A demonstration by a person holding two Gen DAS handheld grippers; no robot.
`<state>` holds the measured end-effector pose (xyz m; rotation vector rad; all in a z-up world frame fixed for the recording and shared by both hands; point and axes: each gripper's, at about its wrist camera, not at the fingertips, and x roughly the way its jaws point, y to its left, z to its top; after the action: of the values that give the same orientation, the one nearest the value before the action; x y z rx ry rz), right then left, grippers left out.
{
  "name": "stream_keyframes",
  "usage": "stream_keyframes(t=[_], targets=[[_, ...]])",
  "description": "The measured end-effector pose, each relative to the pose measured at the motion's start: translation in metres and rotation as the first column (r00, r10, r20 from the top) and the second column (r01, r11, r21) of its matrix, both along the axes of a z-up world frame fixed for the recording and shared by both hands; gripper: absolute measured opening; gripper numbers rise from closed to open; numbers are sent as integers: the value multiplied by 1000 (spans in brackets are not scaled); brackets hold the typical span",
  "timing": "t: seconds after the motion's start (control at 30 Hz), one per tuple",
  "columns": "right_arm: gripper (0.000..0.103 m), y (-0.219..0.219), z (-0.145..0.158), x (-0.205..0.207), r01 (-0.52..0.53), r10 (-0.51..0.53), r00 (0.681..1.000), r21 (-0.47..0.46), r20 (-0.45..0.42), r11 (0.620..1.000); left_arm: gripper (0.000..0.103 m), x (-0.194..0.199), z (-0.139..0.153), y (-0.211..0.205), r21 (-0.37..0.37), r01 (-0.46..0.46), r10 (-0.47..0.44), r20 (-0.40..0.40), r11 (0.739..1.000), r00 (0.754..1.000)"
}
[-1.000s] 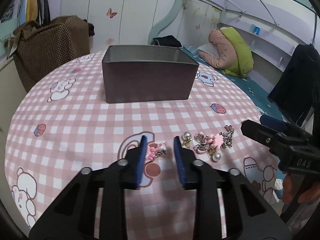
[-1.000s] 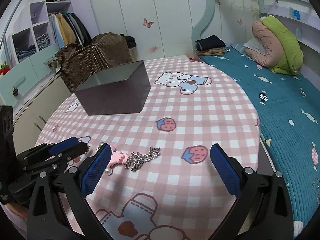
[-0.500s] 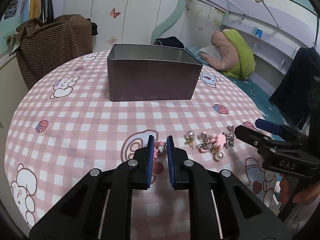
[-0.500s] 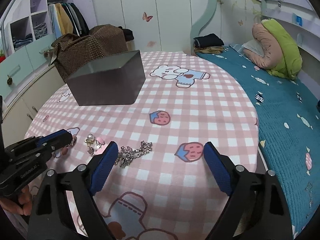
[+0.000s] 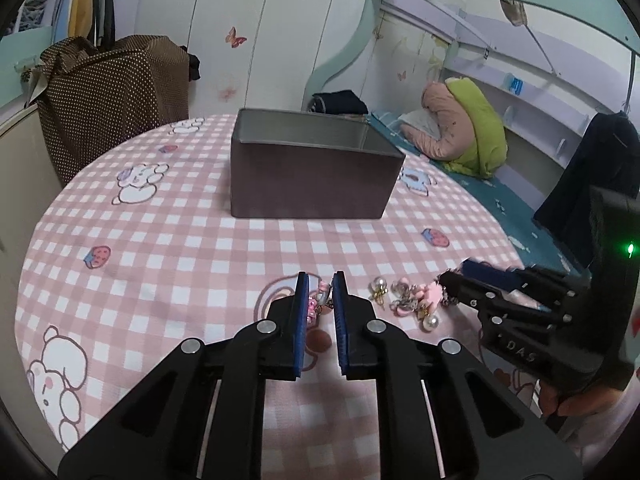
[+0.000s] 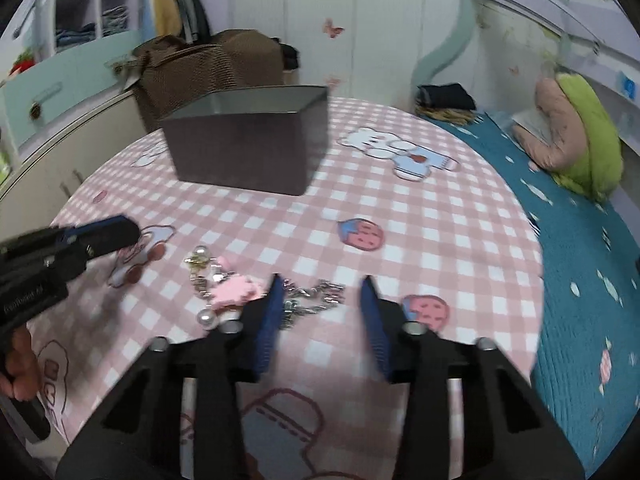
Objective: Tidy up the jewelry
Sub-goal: 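Grasp a small pink charm with left while right grasps a silver charm chain, then carry both held pieces over the gray tin and lower them inside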
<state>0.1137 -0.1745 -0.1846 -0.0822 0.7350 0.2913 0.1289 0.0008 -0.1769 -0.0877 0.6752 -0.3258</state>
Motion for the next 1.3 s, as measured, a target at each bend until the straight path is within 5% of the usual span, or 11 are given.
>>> stream_keyframes(t=[0.07,0.23,1.3], targets=[[8,2,0,1,-16,16,1000,12,-7,1000,12,-2,4,2,-7,-2,2,12,1000,1000],[6,-2,1,2,1,0,1000,49,-19,999,12,-4,9,4,-12,-8,8,25,1000,1000],[6,8,76,16,-24,9,980,72,198,997,12,17,61,1,-11,6,-4,185,1000,983]])
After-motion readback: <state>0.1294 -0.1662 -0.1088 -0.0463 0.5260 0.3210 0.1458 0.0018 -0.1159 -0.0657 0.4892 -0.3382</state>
